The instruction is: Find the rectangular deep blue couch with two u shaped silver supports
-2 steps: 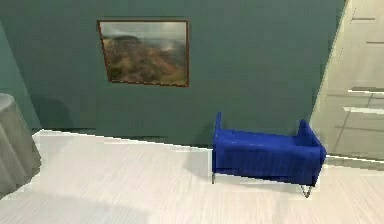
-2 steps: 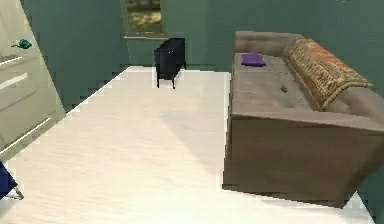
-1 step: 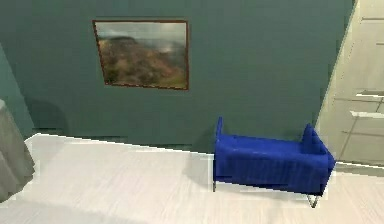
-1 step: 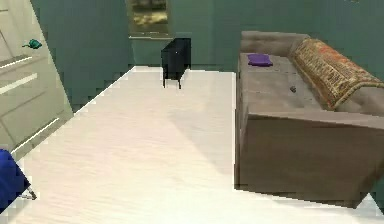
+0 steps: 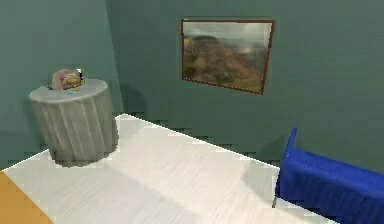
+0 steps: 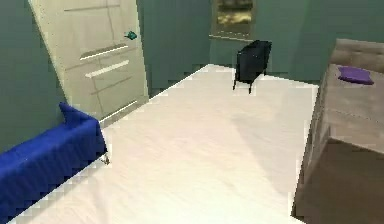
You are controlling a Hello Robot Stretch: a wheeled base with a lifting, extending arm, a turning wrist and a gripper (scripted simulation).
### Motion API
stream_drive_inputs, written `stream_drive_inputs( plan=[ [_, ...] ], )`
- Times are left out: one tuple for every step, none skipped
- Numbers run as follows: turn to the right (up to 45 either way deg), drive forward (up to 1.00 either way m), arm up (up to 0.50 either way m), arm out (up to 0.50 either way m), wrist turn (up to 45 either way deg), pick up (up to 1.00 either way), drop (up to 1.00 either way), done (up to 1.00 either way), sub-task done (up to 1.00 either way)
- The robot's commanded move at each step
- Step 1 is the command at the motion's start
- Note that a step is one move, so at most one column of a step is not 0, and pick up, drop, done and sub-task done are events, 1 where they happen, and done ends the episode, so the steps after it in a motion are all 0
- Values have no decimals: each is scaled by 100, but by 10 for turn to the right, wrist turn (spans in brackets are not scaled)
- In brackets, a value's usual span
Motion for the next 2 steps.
stream_drive_inputs(
  plan=[
    [0,60,0,0,0,0,0,0,0],
    [450,0,0,0,0,0,0,0,0]
  ],
)
